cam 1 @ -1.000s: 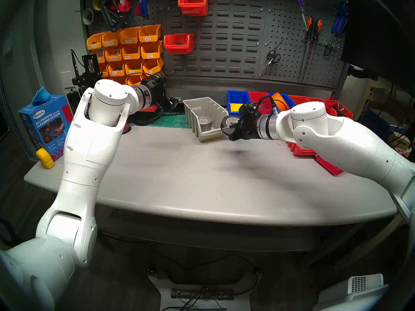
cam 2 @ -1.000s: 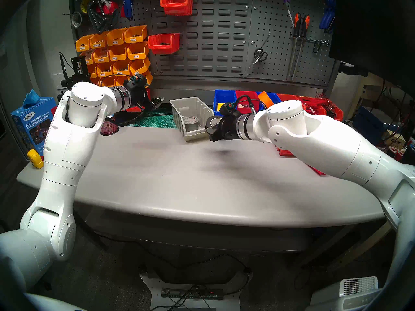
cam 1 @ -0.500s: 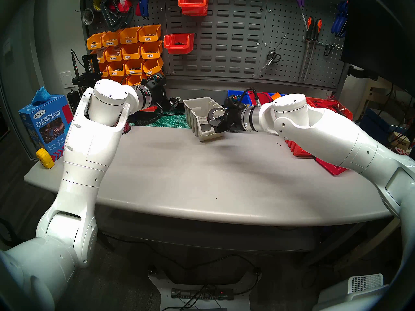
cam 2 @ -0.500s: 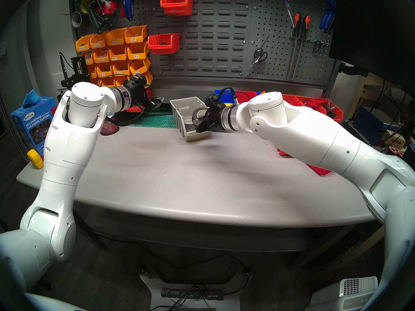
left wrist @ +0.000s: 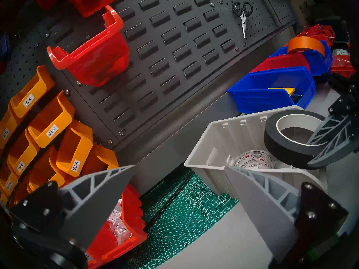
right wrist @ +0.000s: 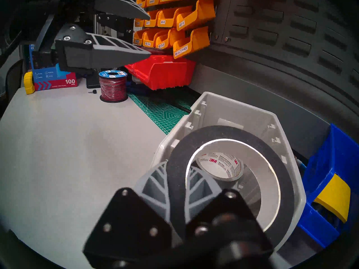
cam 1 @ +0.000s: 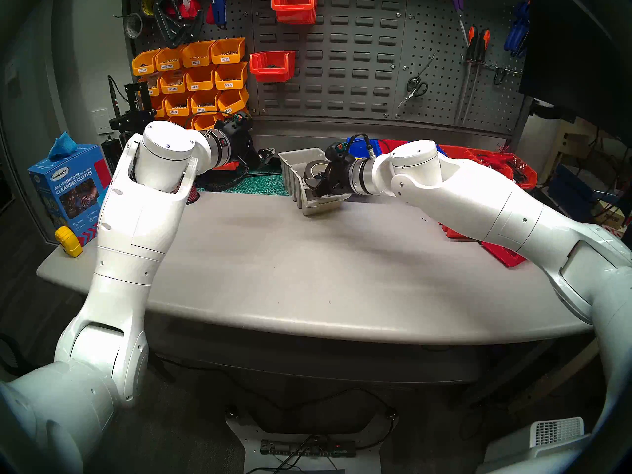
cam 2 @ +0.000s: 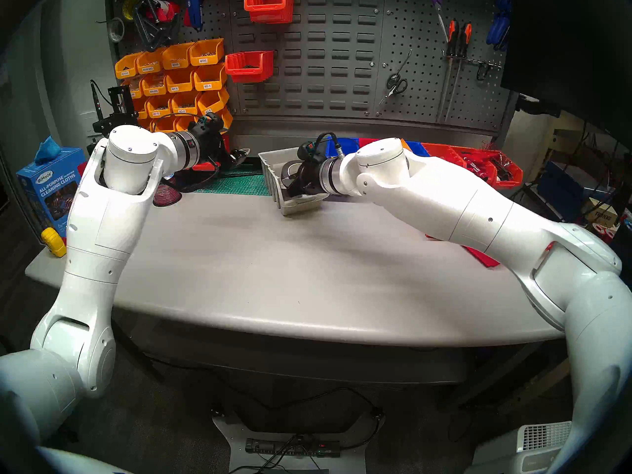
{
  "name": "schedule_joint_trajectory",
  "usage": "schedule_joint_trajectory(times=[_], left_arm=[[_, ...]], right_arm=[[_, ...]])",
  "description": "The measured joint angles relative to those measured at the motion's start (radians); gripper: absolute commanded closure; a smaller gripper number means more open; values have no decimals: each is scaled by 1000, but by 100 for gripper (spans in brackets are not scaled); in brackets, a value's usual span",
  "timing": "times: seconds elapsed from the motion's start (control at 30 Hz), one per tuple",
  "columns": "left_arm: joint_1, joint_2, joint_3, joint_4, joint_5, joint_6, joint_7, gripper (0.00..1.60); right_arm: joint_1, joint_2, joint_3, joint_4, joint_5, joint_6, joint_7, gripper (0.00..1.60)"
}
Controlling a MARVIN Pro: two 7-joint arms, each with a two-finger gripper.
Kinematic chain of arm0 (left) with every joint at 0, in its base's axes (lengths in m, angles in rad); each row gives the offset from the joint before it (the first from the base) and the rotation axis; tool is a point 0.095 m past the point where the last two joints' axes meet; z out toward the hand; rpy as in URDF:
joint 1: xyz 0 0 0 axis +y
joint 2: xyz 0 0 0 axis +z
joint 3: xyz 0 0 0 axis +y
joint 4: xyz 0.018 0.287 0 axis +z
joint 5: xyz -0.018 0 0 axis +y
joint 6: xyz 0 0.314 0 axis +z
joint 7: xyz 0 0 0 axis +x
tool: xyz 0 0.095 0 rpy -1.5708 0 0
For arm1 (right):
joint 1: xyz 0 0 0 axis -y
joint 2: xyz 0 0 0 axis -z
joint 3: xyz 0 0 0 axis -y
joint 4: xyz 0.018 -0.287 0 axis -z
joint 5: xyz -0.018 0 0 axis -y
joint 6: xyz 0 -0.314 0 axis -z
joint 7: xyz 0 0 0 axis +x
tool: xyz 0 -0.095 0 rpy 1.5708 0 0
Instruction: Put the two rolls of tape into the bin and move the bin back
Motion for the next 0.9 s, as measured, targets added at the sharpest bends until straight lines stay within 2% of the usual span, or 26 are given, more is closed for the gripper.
schedule_joint_trajectory(times=[0.43, 0.7, 0.73, 0.9], left_arm=[[0, 0, 0, 0, 0, 0, 0, 0], [0, 0, 0, 0, 0, -1, 0, 0], [0, 0, 0, 0, 0, -1, 0, 0], [0, 0, 0, 0, 0, -1, 0, 0]], right_arm=[[45, -137, -67, 206, -41, -58, 44, 160], [70, -238, -106, 365, -73, -100, 72, 160], [73, -251, -110, 386, -78, -106, 75, 0], [84, -298, -111, 470, -95, -136, 83, 0]])
